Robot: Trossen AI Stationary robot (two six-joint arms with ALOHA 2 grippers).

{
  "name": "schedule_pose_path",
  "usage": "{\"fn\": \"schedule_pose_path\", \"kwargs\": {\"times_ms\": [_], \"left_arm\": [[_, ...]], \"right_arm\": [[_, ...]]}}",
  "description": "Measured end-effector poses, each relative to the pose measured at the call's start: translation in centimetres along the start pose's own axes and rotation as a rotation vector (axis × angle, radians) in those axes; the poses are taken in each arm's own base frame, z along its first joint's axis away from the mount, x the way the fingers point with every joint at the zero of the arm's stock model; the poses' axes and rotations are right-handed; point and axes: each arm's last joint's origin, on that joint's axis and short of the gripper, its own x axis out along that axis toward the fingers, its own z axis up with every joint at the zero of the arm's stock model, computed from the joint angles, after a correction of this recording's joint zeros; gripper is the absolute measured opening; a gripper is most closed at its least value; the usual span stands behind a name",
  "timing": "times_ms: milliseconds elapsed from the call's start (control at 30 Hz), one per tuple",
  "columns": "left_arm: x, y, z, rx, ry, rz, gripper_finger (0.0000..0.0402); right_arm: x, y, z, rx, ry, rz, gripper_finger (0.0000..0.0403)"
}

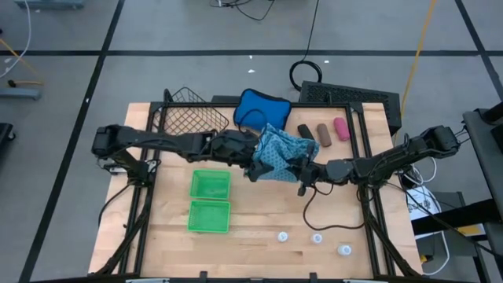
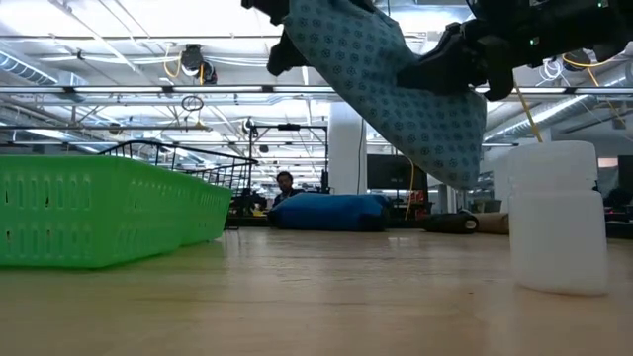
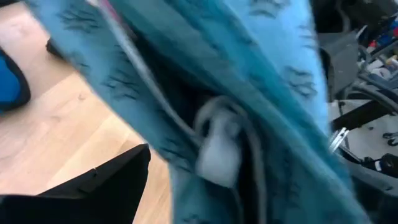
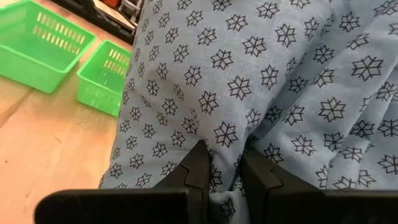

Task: Pick & Place Medicine items
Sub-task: Put the blue patient gown in the black wire basket

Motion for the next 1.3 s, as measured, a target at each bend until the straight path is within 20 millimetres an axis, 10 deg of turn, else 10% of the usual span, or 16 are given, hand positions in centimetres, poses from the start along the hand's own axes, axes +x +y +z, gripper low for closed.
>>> {"fn": "schedule_pose_path", "kwargs": {"times_ms": [600,733,1033,1300], "left_arm": [[0.8,1.6,0.9,0.005,0.028,-0.071,0.0077],[-0.3,1.7,1.6,0.032,0.020,-0.089,0.0020],[-9.5,2.4,3.6,0.046,-0.027,0.068,0.0020],[-18.5,4.2,3.4,-0.041,-0.070,0.267,0.0020]], "right_arm": [[0.0,0.2,-0.2,0.041,0.014,0.014,0.0036],[-0.1,-0.1,0.0,0.177,0.003,-0.016,0.0093],[-2.0,-2.3,1.7,0.452,-0.114,-0.052,0.0278],[-3.9,-3.9,2.8,0.494,-0.232,-0.014,0.0324]]}}
